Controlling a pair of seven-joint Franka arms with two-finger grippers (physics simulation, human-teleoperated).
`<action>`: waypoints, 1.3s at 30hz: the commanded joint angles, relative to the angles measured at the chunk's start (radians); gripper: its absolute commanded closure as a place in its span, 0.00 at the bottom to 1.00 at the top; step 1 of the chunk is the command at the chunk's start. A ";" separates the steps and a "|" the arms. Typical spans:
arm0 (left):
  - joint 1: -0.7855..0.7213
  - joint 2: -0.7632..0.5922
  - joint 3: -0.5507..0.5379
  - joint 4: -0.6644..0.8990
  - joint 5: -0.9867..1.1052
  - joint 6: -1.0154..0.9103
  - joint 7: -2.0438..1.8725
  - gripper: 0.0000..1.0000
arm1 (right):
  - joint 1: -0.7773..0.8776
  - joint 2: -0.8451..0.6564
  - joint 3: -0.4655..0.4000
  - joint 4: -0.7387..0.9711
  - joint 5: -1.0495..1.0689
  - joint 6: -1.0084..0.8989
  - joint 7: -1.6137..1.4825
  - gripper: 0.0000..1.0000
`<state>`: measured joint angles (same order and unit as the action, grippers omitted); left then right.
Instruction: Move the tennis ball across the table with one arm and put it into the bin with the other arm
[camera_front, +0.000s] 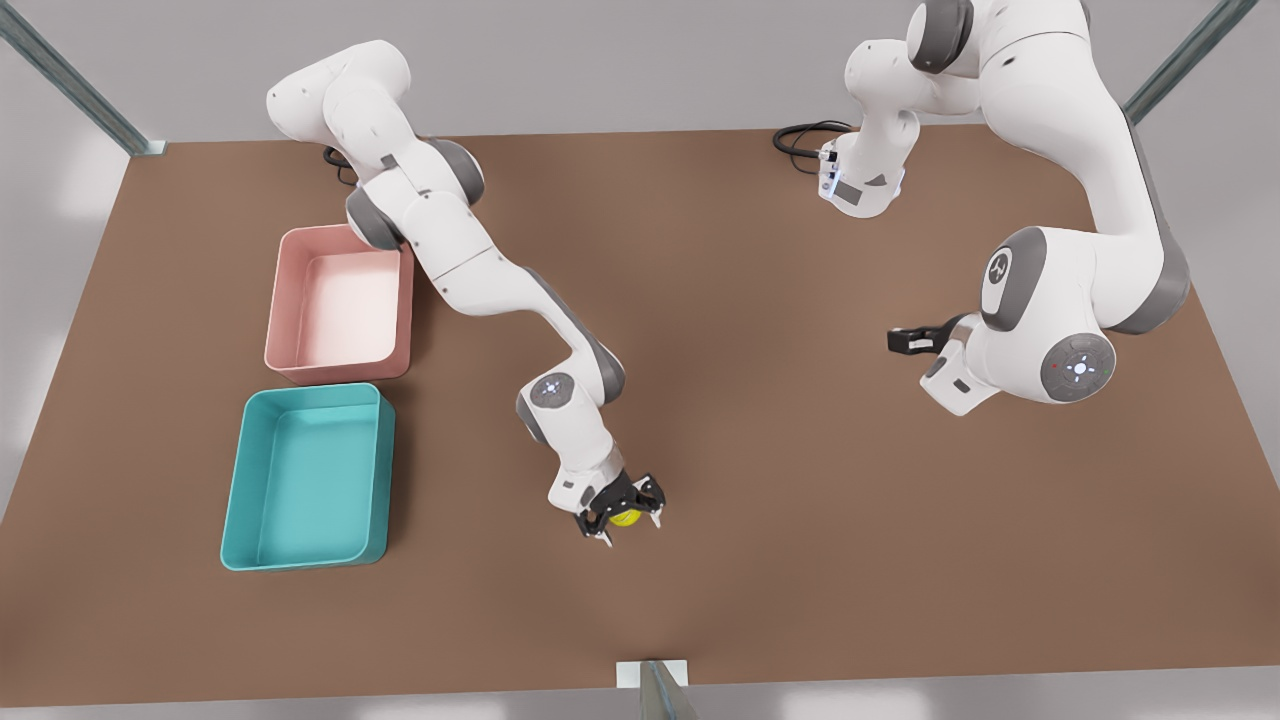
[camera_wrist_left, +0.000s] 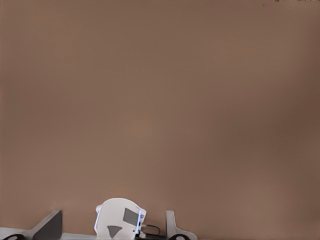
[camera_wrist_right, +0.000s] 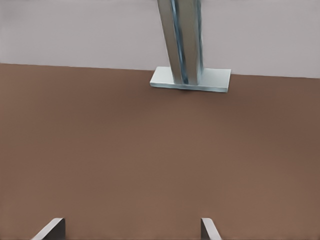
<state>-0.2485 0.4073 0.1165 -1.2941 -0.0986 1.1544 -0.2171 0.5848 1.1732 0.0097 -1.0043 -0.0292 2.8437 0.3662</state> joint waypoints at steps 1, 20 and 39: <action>0.000 0.002 0.000 0.001 0.000 -0.002 -0.122 0.00 | 0.003 -0.036 0.001 -0.062 0.000 0.048 0.069 0.00; 0.000 0.004 0.000 0.001 0.000 -0.013 -0.123 0.00 | 0.017 0.016 -0.002 -0.109 -0.006 0.063 0.059 0.00; -0.003 0.022 0.000 0.002 0.000 -0.012 -0.126 0.00 | -0.382 -0.535 0.030 -0.395 -0.001 -0.957 -0.631 0.49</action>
<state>-0.2520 0.4290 0.1165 -1.2914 -0.0987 1.1437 -0.3284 0.2356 0.6616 0.0396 -1.3969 -0.0121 2.3842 0.2401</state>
